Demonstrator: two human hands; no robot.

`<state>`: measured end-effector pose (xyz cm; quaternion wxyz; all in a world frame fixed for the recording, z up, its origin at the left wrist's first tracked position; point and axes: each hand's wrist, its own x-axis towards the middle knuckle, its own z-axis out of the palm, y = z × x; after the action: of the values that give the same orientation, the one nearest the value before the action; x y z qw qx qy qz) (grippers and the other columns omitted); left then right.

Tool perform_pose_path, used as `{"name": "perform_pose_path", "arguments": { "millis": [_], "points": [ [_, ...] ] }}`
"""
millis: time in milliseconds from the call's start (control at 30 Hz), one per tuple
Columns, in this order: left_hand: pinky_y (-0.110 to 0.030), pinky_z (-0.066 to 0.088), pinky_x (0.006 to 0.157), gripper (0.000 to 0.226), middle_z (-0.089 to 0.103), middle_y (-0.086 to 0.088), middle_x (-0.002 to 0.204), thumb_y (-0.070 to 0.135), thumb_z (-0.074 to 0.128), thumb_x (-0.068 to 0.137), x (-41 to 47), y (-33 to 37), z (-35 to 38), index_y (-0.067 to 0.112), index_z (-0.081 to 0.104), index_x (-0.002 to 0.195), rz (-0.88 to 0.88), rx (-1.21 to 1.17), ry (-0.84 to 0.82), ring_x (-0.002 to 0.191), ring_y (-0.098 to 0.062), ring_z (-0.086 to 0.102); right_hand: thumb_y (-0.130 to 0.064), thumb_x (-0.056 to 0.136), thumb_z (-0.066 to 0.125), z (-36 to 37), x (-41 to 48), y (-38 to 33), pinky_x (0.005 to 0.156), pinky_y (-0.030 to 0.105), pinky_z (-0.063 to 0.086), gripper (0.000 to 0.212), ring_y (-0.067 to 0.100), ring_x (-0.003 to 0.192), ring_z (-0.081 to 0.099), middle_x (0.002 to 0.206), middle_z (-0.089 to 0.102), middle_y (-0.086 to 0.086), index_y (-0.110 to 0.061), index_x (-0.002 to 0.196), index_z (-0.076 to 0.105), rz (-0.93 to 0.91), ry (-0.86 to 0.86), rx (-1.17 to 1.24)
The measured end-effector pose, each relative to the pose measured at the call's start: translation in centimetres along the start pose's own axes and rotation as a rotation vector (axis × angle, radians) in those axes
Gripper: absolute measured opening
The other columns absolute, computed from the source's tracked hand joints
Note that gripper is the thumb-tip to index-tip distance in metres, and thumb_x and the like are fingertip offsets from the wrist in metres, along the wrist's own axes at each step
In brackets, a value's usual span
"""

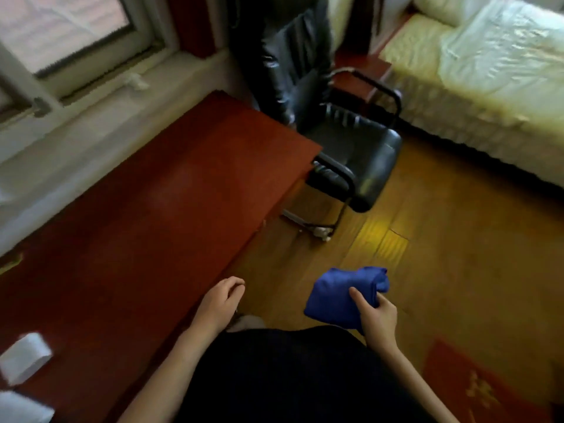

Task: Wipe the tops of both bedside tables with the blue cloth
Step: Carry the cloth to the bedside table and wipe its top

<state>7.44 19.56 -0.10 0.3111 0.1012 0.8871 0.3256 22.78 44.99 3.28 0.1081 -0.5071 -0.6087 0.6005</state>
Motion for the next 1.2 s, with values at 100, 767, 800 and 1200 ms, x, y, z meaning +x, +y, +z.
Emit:
{"name": "perform_pose_path", "arguments": {
  "millis": [100, 767, 800, 1200],
  "points": [
    [-0.025, 0.041, 0.088, 0.031, 0.058, 0.008, 0.116, 0.032, 0.043, 0.100, 3.0, 5.6, 2.4, 0.019, 0.061, 0.122, 0.129, 0.086, -0.116, 0.109, -0.008, 0.051, -0.010, 0.085, 0.070, -5.0, -0.2, 1.3, 0.054, 0.019, 0.052, 0.009, 0.021, 0.079, 0.069, 0.083, 0.072, 0.010, -0.002, 0.087, 0.068, 0.054, 0.170, 0.170],
    [-0.024, 0.042, 0.075, 0.017, 0.066, 0.009, 0.099, 0.031, 0.047, 0.098, 26.0, 30.8, 15.2, 0.032, 0.064, 0.095, 0.251, 0.283, -0.478, 0.096, -0.010, 0.060, -0.004, 0.084, 0.070, -18.1, 22.1, -3.2, 0.051, 0.007, 0.047, 0.014, 0.011, 0.071, 0.061, 0.086, 0.067, 0.014, 0.006, 0.093, 0.065, 0.181, 0.630, 0.349],
    [-0.022, 0.042, 0.073, 0.017, 0.066, 0.009, 0.097, 0.030, 0.047, 0.098, 27.4, 32.9, 15.7, 0.032, 0.064, 0.095, 0.264, 0.280, -0.479, 0.095, -0.009, 0.060, -0.005, 0.084, 0.070, -19.0, 23.9, -4.4, 0.052, 0.008, 0.047, 0.012, 0.013, 0.072, 0.062, 0.086, 0.068, 0.014, 0.003, 0.091, 0.065, 0.170, 0.628, 0.347],
    [-0.016, 0.043, 0.074, 0.023, 0.065, 0.005, 0.102, 0.028, 0.048, 0.098, 38.5, 56.0, 27.4, 0.020, 0.064, 0.112, 0.438, 0.247, -0.503, 0.098, -0.008, 0.060, -0.008, 0.085, 0.069, -36.0, 39.4, -9.7, 0.066, 0.029, 0.046, 0.022, 0.022, 0.078, 0.060, 0.090, 0.064, 0.014, 0.006, 0.102, 0.064, 0.213, 0.738, 0.233]
  ]
}}
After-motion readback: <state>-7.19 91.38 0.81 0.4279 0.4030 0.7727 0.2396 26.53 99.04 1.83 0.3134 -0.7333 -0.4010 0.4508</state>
